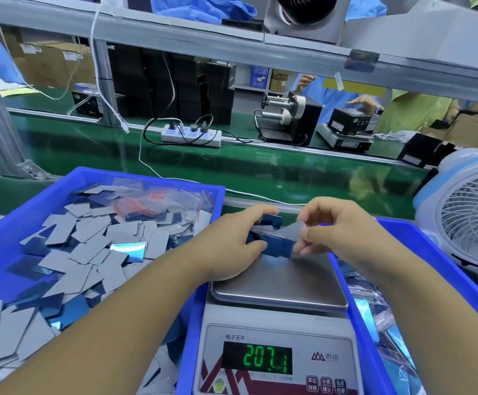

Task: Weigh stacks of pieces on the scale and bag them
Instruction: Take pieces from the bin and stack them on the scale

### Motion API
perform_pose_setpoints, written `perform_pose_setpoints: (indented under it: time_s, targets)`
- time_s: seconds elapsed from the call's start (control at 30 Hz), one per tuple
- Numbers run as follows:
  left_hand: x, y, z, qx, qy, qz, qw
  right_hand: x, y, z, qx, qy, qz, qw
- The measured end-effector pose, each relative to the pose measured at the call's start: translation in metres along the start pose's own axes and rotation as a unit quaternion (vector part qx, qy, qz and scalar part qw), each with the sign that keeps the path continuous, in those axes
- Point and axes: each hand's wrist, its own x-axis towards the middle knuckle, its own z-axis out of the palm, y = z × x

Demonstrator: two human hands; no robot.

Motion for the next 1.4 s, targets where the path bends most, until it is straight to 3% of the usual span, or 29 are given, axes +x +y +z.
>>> perform_pose_setpoints:
  time_s: [0.07,0.17,0.23,0.53,0.67,0.83,0.93,1.13,1.27,1.4]
  targets:
    - [0.000,0.000,0.000,0.002,-0.003,-0.001,1.000,0.002,0.004,-0.001,-0.053,-0.007,0.014,0.998]
    - [-0.001,0.001,0.000,0.008,-0.006,-0.002,1.000,0.005,0.009,-0.004,-0.233,-0.006,-0.008,0.972]
    - [-0.001,0.001,0.000,0.012,-0.007,-0.002,1.000,0.005,0.009,-0.004,-0.278,-0.006,-0.020,0.960]
    - [-0.002,0.010,0.001,0.012,-0.021,0.015,1.000,0.006,0.010,0.016,-0.161,-0.033,0.004,0.986]
    - [-0.003,0.012,0.000,-0.003,-0.019,0.020,1.000,0.006,0.011,0.014,-0.170,0.048,-0.073,0.982]
    - [-0.001,0.008,0.002,-0.001,-0.015,0.016,1.000,0.008,0.013,0.031,-0.136,0.097,-0.148,0.975]
    - [0.001,0.004,0.003,-0.001,-0.009,0.011,1.000,0.011,0.014,0.025,-0.087,0.103,-0.120,0.984]
    - [0.001,0.002,0.004,0.006,0.004,0.013,1.000,0.017,0.019,0.025,0.043,0.200,-0.030,0.978]
    - [0.002,0.001,0.003,0.013,0.032,0.020,0.999,0.017,0.021,0.033,0.099,0.135,0.050,0.985]
    - [0.002,0.001,0.001,0.015,0.032,0.015,0.999,0.015,0.019,0.030,0.075,0.078,0.072,0.992]
